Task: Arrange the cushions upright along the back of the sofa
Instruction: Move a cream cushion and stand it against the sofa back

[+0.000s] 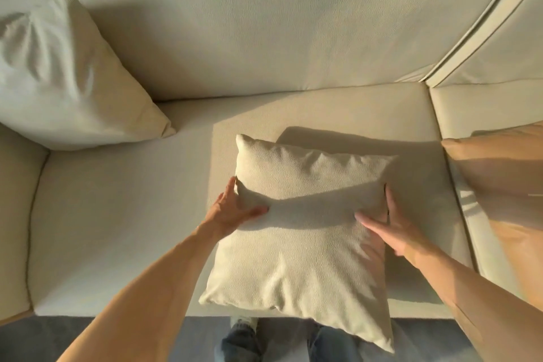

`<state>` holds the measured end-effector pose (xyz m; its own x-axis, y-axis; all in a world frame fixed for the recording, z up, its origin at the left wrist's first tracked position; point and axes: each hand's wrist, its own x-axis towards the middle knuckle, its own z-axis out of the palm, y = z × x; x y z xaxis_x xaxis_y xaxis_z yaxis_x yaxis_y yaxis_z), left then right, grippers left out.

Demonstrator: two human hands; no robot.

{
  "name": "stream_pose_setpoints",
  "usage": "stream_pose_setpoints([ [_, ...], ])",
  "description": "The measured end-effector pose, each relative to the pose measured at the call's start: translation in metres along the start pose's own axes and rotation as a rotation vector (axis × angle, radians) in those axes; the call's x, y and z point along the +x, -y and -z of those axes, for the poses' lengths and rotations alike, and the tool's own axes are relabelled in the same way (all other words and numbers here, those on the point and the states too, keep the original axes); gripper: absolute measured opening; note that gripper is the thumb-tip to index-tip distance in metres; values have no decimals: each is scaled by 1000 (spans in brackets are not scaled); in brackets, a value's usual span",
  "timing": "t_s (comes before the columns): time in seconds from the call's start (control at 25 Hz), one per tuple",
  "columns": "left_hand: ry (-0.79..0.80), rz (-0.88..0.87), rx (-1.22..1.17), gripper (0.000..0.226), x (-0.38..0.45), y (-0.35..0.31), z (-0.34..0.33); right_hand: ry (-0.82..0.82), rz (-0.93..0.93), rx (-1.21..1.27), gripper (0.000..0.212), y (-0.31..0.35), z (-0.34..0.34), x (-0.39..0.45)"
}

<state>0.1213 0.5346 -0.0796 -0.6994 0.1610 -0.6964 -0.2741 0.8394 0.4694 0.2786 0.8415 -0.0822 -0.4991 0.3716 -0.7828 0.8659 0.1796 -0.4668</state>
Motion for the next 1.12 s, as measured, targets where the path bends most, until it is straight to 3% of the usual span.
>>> stream_pose_setpoints([
  [0.16, 97, 65, -119, 118, 8, -4, 5, 61, -95, 154, 129, 2, 3, 5],
  [0.36, 46, 77, -154, 121, -13, -26, 7, 122, -80, 250, 135, 12, 18, -5],
  [0.8, -176, -102, -330, 130, -55, -130, 75, 62, 261, 278, 133, 130, 122, -26],
  [1.12, -263, -146, -360, 129, -3, -189, 143, -127, 425, 194, 137, 227, 148, 4],
])
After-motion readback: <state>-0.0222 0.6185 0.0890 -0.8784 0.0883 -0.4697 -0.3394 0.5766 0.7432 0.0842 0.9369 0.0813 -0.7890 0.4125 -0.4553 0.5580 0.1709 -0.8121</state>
